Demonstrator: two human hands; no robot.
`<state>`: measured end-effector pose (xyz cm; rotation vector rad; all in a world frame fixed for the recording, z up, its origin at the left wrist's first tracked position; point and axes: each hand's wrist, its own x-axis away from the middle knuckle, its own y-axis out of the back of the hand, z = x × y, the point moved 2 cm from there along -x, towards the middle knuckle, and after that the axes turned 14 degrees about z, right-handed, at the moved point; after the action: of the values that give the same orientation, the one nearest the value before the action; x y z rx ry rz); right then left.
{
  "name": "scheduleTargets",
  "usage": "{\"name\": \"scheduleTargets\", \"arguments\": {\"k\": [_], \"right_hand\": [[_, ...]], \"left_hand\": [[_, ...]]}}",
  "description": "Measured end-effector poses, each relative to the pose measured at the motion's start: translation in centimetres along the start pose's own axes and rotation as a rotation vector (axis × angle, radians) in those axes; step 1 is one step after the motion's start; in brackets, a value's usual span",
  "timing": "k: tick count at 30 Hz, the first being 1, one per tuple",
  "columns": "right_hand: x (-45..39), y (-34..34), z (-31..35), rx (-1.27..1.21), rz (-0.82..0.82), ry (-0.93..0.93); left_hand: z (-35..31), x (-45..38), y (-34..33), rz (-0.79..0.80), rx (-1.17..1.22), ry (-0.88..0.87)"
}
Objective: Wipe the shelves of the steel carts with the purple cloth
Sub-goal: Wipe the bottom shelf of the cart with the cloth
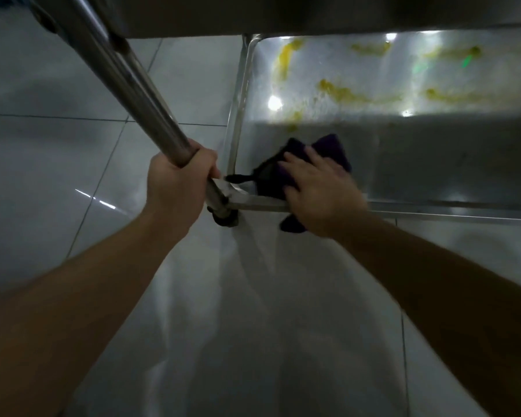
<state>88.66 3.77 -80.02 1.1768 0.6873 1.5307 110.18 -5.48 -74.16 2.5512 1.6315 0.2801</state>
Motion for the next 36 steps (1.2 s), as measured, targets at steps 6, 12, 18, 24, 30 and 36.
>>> {"name": "scheduleTargets", "arguments": {"k": [6, 12, 18, 24, 30, 36], "right_hand": [[9.8, 3.1, -13.7, -0.125, -0.176, -0.573], [3.4, 2.2, -9.0, -0.202, -0.183, -0.691], [-8.3, 1.2, 5.3, -0.01, -0.034, -0.034], [-9.0, 2.1, 3.4, 0.037, 0.008, 0.072], [-1.3, 5.5, -13.6, -0.118, -0.329, -0.51], [-2.4, 5.9, -15.4, -0.24, -0.286, -0.783]], "left_hand": [[0.6, -0.4, -1.0, -0.1, 0.086, -0.024], [0.1, -0.3, -1.8, -0.186, 0.131, -0.082], [-0.4, -0.2, -1.7, -0.139, 0.119, -0.111], [-0.4, -0.4, -1.7, -0.117, 0.152, -0.131], [0.1, 0.0, -1.9, -0.14, 0.117, -0.157], [0.5, -0.1, -2.0, -0.132, 0.138, -0.17]]}}
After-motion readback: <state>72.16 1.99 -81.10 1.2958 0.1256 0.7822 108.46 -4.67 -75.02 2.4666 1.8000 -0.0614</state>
